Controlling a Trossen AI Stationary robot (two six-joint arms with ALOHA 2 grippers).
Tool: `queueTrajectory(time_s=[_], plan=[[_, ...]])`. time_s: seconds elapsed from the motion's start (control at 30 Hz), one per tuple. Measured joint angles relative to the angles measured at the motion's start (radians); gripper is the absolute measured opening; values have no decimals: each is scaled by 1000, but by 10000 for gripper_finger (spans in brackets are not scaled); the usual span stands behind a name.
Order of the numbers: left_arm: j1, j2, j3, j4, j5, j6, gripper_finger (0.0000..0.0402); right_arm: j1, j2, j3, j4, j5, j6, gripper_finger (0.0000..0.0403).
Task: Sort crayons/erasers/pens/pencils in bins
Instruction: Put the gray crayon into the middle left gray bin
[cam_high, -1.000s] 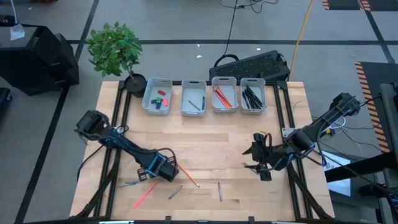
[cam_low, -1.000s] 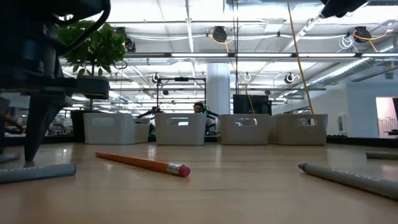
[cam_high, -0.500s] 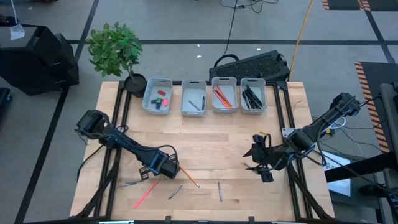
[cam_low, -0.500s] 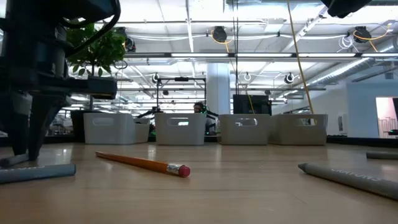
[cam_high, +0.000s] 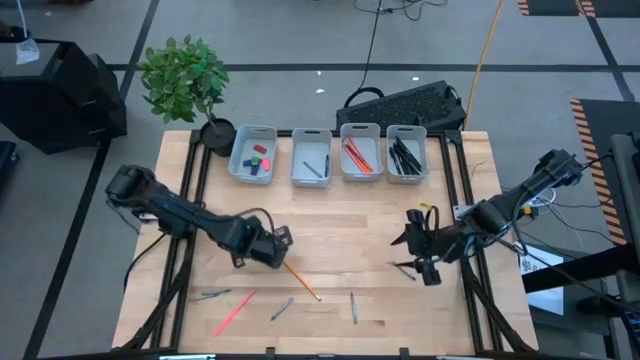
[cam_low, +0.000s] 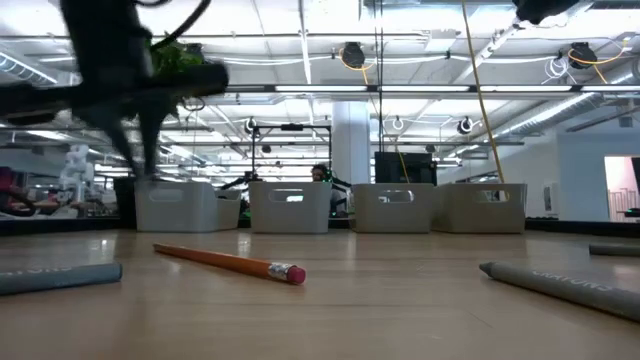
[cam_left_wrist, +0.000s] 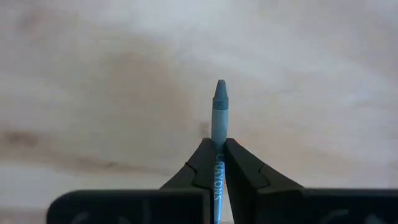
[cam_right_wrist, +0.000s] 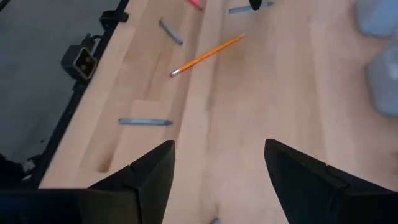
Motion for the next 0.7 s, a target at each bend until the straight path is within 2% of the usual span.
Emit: queueTrajectory(time_s=[0.17, 0.33, 0.47, 0.7], plan=[[54, -86, 1, 54, -160, 123, 28, -71, -47, 0, -5, 0, -96, 240], [144, -112, 66, 195, -309, 380, 29, -194, -80, 5, -30, -10, -134, 240], [245, -94, 193, 246, -362, 636, 22, -308, -69, 45, -107, -54, -210, 240], [462, -49, 410, 204, -352, 1011, 19, -461, -48, 113, -170, -54, -364, 240]])
